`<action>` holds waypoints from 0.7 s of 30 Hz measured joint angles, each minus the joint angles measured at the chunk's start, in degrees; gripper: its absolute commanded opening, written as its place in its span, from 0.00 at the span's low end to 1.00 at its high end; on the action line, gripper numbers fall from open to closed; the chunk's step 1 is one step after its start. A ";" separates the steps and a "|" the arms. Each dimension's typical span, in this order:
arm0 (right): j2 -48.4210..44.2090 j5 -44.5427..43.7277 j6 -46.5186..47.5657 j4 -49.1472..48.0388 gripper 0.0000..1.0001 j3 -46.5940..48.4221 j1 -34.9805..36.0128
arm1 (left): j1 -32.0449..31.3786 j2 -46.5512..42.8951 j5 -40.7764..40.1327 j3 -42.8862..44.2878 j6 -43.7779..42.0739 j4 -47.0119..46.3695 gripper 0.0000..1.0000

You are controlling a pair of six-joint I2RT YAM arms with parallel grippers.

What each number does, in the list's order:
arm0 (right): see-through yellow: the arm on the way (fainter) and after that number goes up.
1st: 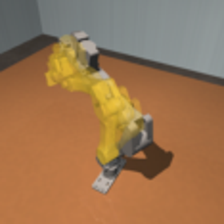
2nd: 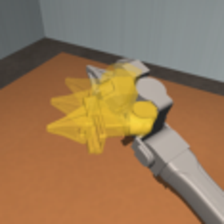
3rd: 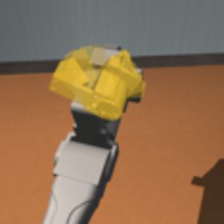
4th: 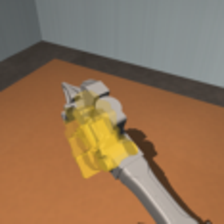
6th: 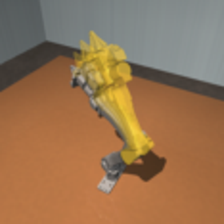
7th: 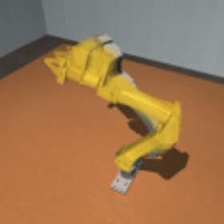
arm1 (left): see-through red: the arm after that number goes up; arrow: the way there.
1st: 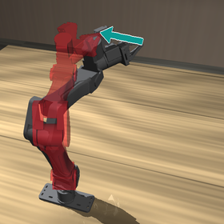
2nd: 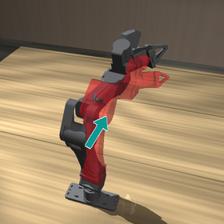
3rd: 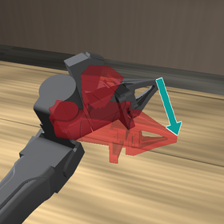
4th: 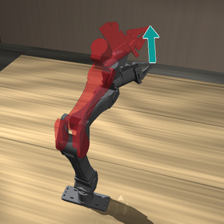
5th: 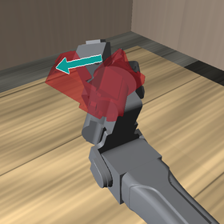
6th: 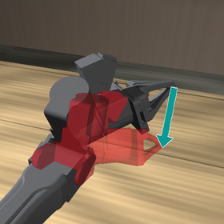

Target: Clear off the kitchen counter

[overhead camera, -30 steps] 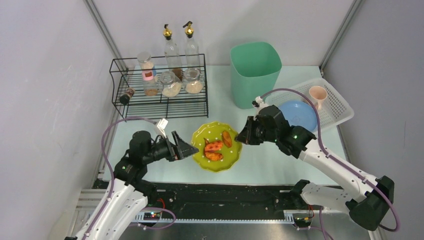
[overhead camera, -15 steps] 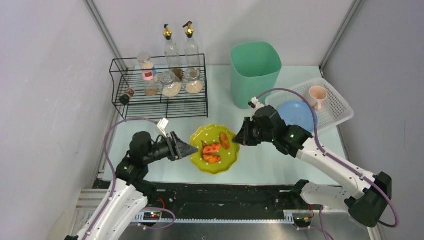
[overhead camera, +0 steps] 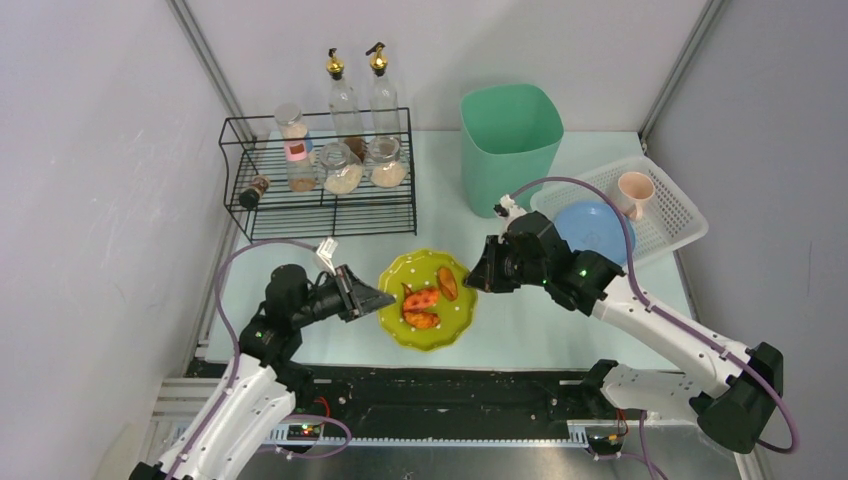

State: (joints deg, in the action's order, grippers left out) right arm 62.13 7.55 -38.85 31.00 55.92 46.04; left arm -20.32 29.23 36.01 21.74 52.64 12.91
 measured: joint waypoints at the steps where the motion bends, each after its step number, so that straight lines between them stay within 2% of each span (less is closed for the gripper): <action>1: 0.00 -0.02 0.02 0.00 0.00 0.07 0.04 | 0.04 0.35 -0.07 -0.50 0.26 -0.44 0.02; 12: 0.20 -0.68 0.07 0.50 0.01 0.11 0.02 | 0.09 1.11 0.61 -1.51 1.55 -2.60 0.00; 18: 0.20 -0.57 0.07 0.50 0.25 0.20 0.02 | 0.09 1.09 0.61 -1.51 1.99 -2.56 0.00; 21: 0.13 -0.15 -0.17 0.48 0.32 0.68 0.02 | 0.09 1.03 0.61 -1.51 2.03 -2.56 0.00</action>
State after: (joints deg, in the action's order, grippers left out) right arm 62.26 7.40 -39.03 31.48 56.60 46.06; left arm -20.23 30.26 36.62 20.23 54.68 10.35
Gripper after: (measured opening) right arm 0.257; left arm 0.243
